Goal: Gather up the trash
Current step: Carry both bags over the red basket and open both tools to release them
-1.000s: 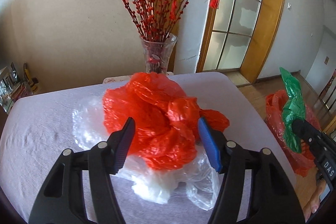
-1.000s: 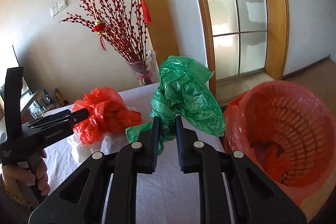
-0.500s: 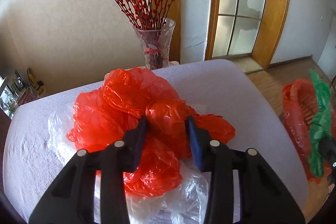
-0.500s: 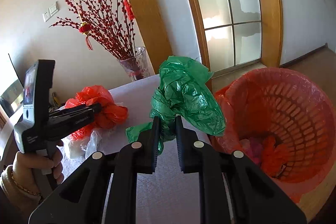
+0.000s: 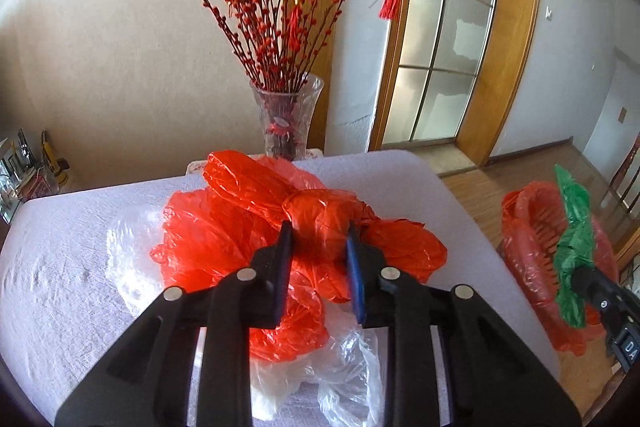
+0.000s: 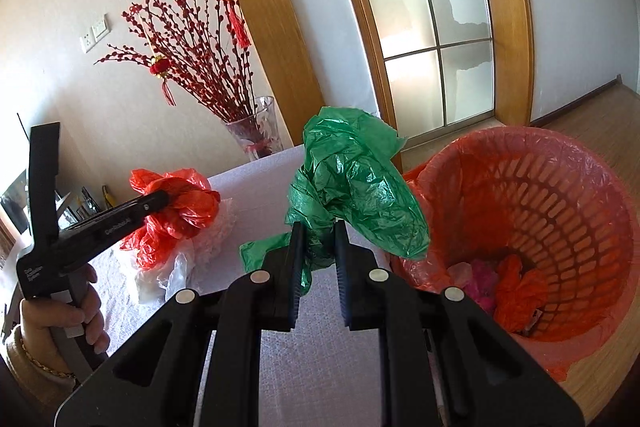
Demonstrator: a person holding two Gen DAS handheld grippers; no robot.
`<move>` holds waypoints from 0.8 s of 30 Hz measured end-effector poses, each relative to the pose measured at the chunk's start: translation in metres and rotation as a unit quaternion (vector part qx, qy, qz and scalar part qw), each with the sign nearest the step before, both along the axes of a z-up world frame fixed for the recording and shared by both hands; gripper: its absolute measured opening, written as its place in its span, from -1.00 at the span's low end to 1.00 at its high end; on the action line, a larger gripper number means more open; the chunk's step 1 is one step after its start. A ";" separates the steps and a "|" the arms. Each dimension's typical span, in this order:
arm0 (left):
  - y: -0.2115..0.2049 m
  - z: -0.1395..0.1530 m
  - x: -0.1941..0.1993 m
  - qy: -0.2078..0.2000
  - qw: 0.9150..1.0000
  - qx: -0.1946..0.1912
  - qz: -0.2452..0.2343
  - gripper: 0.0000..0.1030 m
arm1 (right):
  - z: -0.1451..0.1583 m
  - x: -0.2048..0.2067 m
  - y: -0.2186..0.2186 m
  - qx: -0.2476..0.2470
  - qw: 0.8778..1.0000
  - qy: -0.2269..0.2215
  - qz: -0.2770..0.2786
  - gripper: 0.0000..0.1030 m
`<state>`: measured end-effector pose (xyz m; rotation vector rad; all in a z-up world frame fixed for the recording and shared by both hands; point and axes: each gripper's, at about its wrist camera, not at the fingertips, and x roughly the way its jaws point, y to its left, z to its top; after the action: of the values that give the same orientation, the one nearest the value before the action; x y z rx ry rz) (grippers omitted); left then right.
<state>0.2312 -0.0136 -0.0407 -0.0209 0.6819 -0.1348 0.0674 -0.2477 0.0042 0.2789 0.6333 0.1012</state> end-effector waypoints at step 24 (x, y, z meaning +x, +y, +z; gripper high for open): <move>-0.069 0.033 -0.041 -0.032 0.995 -0.034 -0.088 -0.51 | 0.035 -0.038 -0.055 -0.007 0.998 -0.040 -0.057 -0.69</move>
<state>0.1897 -0.0824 -0.0078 -0.0220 0.6148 -0.3262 0.0298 -0.3030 0.0388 0.2950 0.5374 -0.0007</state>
